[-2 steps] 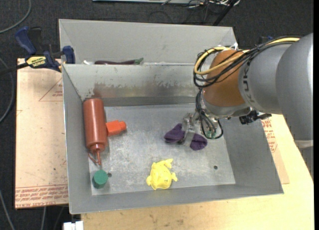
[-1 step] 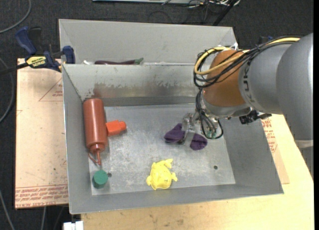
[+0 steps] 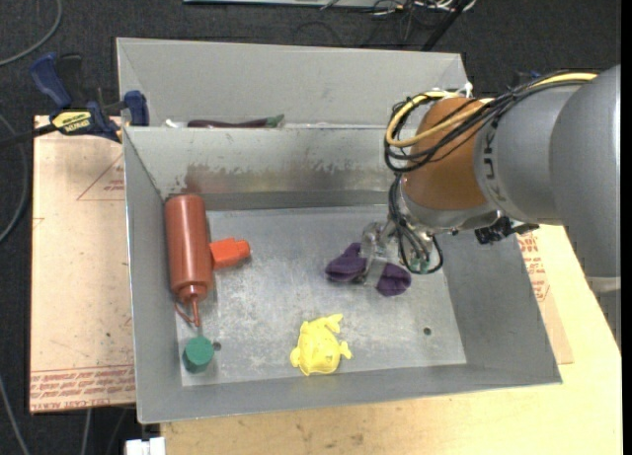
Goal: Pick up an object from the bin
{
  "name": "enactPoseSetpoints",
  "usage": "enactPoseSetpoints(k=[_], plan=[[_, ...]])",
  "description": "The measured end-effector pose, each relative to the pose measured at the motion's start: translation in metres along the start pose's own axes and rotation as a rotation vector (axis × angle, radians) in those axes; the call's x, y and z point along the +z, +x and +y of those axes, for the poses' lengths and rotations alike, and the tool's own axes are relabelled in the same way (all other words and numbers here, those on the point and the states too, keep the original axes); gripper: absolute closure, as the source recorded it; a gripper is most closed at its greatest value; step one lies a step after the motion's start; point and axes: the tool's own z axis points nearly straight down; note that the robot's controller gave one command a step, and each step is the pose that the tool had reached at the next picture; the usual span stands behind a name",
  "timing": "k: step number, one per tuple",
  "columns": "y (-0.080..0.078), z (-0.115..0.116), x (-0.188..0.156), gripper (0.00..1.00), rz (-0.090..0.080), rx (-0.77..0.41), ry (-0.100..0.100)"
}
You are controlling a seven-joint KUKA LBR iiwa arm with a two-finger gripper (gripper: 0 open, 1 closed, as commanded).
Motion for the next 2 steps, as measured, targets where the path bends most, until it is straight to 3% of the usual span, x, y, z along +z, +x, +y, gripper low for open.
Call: enactPoseSetpoints(k=[2], plan=[[0.003,-0.001,-0.03,1.0,0.008,0.0,0.002]])
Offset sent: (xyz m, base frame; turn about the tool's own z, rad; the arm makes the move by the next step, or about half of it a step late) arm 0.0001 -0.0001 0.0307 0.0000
